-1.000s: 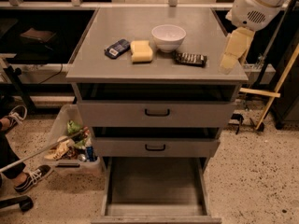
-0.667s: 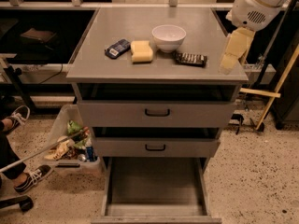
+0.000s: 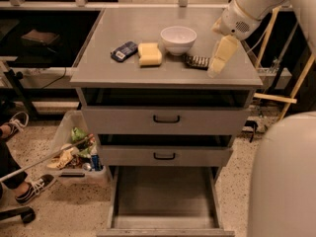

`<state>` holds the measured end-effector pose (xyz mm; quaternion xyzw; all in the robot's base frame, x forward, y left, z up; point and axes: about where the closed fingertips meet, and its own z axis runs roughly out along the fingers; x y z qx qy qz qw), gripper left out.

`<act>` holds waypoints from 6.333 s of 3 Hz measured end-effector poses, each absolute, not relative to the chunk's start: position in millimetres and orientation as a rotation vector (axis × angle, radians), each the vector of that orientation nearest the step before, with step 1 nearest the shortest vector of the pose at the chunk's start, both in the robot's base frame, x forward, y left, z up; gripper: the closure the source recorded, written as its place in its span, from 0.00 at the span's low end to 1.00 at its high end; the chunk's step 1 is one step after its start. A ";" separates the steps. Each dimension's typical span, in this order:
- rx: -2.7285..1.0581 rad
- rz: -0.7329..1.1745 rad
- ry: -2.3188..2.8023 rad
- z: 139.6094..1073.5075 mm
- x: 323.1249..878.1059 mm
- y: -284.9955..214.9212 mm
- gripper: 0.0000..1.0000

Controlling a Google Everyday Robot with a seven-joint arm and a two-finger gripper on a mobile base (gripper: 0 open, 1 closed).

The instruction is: Place rxbar chocolate into bottom drawer

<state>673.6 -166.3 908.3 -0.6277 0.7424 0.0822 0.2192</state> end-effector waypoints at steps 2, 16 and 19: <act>-1.644 0.527 1.994 846.8 726.7 -135.7 0.00; -1.433 0.049 2.010 932.3 719.7 -184.9 1.00; -1.420 0.097 1.942 995.4 606.9 -158.7 1.00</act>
Offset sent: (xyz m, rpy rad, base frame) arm 0.0234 0.0134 -0.0322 0.1106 0.0789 0.0135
